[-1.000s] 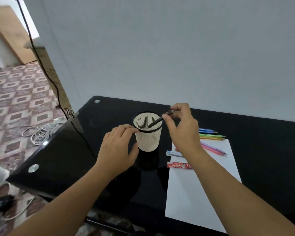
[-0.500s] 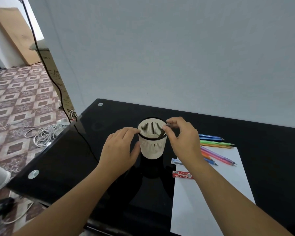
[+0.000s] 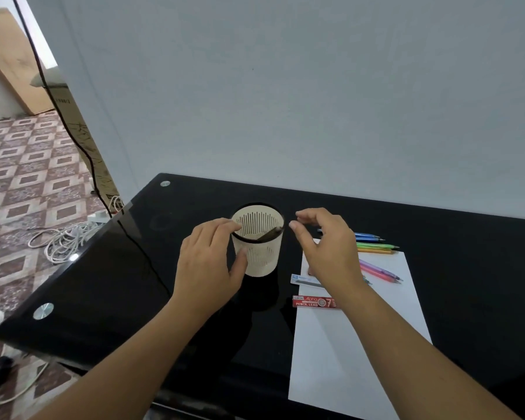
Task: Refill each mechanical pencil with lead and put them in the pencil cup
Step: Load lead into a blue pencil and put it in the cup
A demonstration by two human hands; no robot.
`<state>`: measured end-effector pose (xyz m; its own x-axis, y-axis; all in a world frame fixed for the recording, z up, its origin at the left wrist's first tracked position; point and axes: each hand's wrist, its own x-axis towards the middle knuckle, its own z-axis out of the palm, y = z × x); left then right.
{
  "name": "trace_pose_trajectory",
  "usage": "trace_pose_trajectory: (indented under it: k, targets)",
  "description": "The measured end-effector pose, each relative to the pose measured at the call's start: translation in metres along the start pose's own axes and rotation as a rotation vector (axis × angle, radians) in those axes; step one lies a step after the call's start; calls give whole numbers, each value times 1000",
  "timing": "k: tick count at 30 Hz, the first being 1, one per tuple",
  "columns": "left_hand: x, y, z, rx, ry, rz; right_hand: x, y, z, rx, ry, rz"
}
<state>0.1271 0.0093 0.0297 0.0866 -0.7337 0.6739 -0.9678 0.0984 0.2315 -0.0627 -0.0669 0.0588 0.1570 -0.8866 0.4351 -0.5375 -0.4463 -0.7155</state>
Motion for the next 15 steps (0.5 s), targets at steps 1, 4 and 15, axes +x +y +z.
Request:
trace_pose_trajectory:
  k: [1, 4, 15]
  targets:
    - [0, 6, 1, -10, 15, 11, -2, 3, -6, -9, 1, 11]
    - [0, 25, 6, -40, 27, 65, -9, 14, -28, -70, 10, 52]
    - [-6, 93, 44, -138, -234, 164, -52, 68, -101, -212, -77, 279]
